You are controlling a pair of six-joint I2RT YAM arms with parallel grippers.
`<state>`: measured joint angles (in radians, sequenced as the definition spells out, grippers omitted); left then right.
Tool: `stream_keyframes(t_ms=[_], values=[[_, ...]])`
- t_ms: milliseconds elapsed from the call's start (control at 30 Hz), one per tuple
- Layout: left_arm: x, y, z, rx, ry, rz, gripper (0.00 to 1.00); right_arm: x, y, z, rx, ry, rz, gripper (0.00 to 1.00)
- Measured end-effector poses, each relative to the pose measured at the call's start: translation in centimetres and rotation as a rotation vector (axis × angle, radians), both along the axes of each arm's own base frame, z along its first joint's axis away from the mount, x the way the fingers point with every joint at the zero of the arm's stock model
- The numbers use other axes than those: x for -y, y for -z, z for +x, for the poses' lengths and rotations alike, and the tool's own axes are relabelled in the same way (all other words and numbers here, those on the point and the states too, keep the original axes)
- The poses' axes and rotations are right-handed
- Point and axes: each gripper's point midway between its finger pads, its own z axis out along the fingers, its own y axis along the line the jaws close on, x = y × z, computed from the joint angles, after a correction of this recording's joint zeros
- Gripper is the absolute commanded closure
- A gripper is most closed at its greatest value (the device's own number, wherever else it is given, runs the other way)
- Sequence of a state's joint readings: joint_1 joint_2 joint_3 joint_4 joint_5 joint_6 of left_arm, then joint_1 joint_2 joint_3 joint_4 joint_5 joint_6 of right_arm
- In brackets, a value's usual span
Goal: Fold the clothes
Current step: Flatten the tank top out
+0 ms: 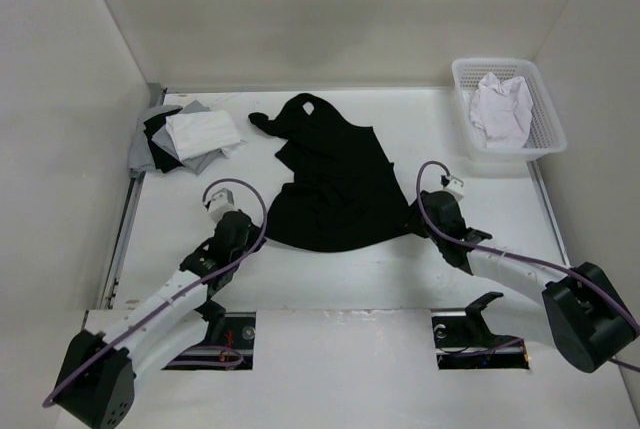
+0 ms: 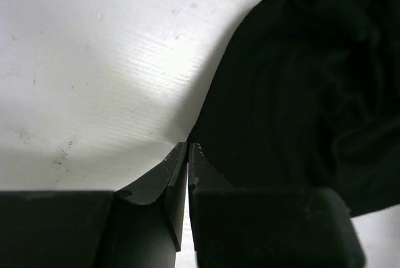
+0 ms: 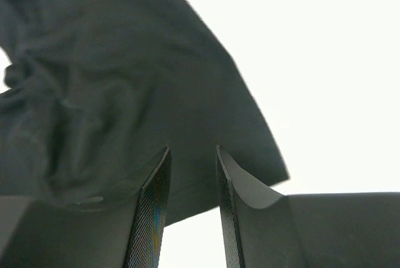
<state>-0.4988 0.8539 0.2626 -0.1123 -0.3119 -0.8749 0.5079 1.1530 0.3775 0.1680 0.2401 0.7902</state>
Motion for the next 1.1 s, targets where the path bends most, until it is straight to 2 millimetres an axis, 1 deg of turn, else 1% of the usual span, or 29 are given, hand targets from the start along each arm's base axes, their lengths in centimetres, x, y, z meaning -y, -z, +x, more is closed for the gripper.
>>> stream_keyframes(t_ms=[133, 233, 300, 467, 600, 700, 833, 967, 1033, 1100], values=[[-0.5, -3.2, 0.2, 0.105, -0.028, -0.035, 0.99, 0.8, 1.1, -0.8, -0.055, 0.044, -0.02, 0.61], [-1.1, -4.6, 0.0, 0.153, -0.058, -0.057, 0.99, 0.6, 1.8, -1.7, -0.09, 0.047, -0.033, 0.62], [-1.4, -5.0, -0.2, 0.164, -0.075, -0.064, 0.99, 0.4, 2.3, -2.5, -0.113, 0.041, -0.043, 0.62], [-2.2, -5.0, -0.6, 0.165, -0.108, -0.059, 1.0, -0.1, 3.3, -4.5, -0.179, 0.026, -0.069, 0.62], [-3.1, -6.0, -0.6, 0.21, -0.148, -0.057, 0.99, -0.8, 3.2, -6.1, -0.21, 0.01, -0.067, 0.63], [-3.8, -6.7, -0.3, 0.248, -0.186, -0.052, 0.99, -0.9, 3.3, -6.9, -0.231, 0.013, -0.062, 0.63], [-4.0, -6.5, 0.1, 0.246, -0.194, -0.034, 0.99, -1.2, 3.5, -7.4, -0.255, 0.014, -0.059, 0.63], [-3.8, -5.4, 0.2, 0.228, -0.182, -0.026, 0.99, -2.7, 3.5, -8.6, -0.268, -0.028, -0.044, 0.62], [-3.8, -4.8, 0.0, 0.216, -0.177, -0.024, 0.99, -3.2, 3.5, -9.0, -0.274, -0.042, -0.036, 0.64], [-3.8, -4.6, 0.0, 0.212, -0.175, -0.026, 0.99, -3.3, 3.5, -9.1, -0.281, -0.04, -0.026, 0.66]])
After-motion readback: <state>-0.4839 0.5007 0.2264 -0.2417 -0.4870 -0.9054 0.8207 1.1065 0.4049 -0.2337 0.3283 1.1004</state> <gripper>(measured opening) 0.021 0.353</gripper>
